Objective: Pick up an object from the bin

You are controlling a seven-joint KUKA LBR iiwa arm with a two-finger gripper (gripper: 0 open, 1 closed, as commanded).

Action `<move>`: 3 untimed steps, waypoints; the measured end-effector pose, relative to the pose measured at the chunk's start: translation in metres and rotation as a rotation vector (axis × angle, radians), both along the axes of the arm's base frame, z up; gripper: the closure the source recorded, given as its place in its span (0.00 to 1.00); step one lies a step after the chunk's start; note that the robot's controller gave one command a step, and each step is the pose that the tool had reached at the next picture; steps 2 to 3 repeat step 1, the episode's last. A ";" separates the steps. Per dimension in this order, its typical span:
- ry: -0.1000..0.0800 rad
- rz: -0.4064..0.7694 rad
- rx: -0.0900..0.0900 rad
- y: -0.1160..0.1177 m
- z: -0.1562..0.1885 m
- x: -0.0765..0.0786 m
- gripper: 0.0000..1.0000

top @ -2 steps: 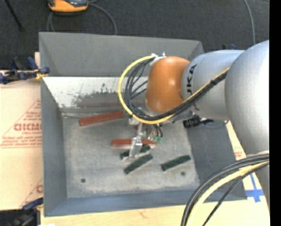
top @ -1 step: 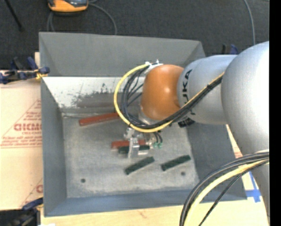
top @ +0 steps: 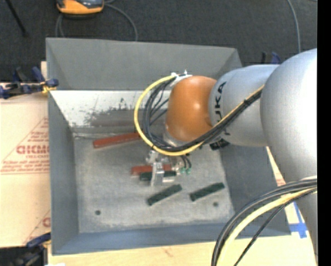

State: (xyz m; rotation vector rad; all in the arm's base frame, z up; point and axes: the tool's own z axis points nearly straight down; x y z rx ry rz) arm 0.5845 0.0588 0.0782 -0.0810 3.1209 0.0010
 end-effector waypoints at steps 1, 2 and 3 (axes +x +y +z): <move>0.015 -0.045 0.000 -0.001 0.146 -0.003 1.00; 0.015 -0.045 0.000 -0.001 0.146 -0.003 1.00; 0.015 -0.045 0.000 -0.001 0.146 -0.003 1.00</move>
Offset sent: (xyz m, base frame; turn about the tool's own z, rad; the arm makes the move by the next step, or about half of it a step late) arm 0.0000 0.0000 0.0000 0.0000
